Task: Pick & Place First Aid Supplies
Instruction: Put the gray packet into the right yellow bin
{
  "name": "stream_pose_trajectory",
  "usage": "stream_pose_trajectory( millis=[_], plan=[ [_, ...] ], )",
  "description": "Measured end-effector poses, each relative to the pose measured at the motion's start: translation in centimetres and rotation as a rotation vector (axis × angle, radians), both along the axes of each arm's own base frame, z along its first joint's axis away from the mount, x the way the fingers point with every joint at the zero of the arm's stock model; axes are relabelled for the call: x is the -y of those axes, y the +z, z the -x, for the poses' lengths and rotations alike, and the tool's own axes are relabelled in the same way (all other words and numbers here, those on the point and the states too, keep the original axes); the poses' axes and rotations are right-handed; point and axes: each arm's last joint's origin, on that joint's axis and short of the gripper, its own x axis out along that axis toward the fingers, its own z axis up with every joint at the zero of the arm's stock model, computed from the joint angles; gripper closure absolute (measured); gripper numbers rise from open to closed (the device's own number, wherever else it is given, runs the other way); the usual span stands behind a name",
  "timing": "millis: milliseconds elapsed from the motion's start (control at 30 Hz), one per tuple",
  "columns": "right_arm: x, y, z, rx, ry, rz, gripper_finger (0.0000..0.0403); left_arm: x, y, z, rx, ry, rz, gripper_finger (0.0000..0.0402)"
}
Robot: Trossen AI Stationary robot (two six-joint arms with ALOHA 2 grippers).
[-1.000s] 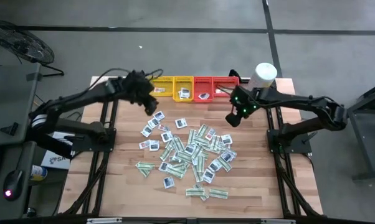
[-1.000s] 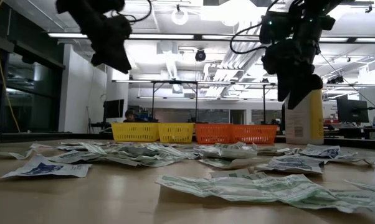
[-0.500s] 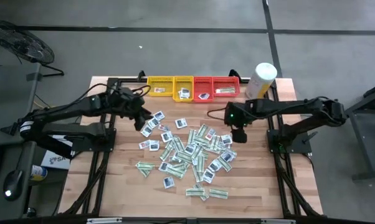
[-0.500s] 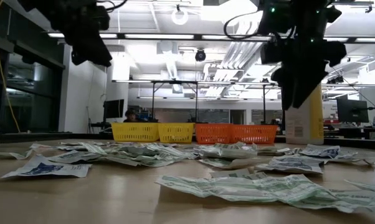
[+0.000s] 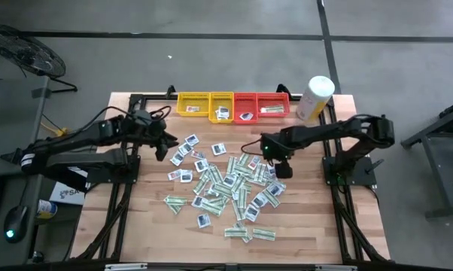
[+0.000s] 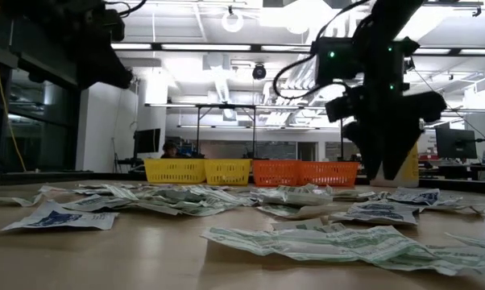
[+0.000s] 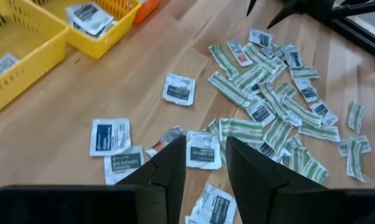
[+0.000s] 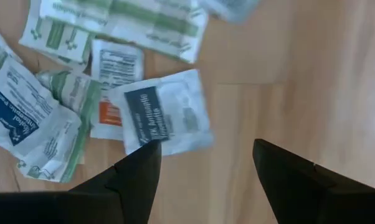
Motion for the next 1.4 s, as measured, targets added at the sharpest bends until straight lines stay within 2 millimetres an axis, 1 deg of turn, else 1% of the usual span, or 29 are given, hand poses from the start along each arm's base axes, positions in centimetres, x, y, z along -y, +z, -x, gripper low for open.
stream_pose_trajectory(
  millis=[233, 333, 433, 633, 933, 1033, 1100, 1200, 1300, 1400],
  plan=[
    [-1.1, -2.4, -1.1, -0.060, 0.040, -0.001, 0.0156, 0.1, -1.2, 0.3, -0.014, 0.011, 0.023, 0.0289],
    [-1.3, -3.3, -1.2, -0.096, 0.027, -0.009, 0.0168, 0.1, -1.2, 0.2, -0.014, 0.013, 0.025, 0.0289],
    [-1.3, -3.5, -1.3, -0.102, 0.010, -0.011, 0.0198, 0.1, -1.2, 0.2, -0.013, 0.015, 0.024, 0.0289],
    [-0.9, -3.5, -1.3, -0.092, -0.013, -0.016, 0.0271, 0.1, -1.2, 0.2, -0.014, 0.015, 0.024, 0.0289],
    [0.0, -3.4, -1.2, -0.087, -0.144, -0.033, 0.0358, 0.1, -1.3, 0.3, -0.017, 0.015, 0.024, 0.0289],
    [0.2, -3.0, -1.1, -0.068, -0.191, -0.058, 0.0387, 0.1, -1.3, 0.3, -0.017, 0.015, 0.024, 0.0289],
    [0.3, -2.3, -0.9, -0.043, -0.227, -0.076, 0.0397, 0.1, -1.3, 0.3, -0.017, 0.015, 0.024, 0.0289],
    [0.3, -1.0, -0.5, -0.008, -0.285, -0.105, 0.0392, 0.1, -1.3, 0.3, -0.017, 0.014, 0.023, 0.0289],
    [0.3, 1.0, -0.7, 0.087, -0.319, -0.125, 0.0394, 0.1, -1.3, 0.3, -0.017, 0.010, 0.022, 0.0289],
    [0.3, 2.4, -0.7, 0.150, -0.338, -0.137, 0.0399, 0.1, -1.3, 0.3, -0.016, 0.009, 0.024, 0.0289]
  ],
)
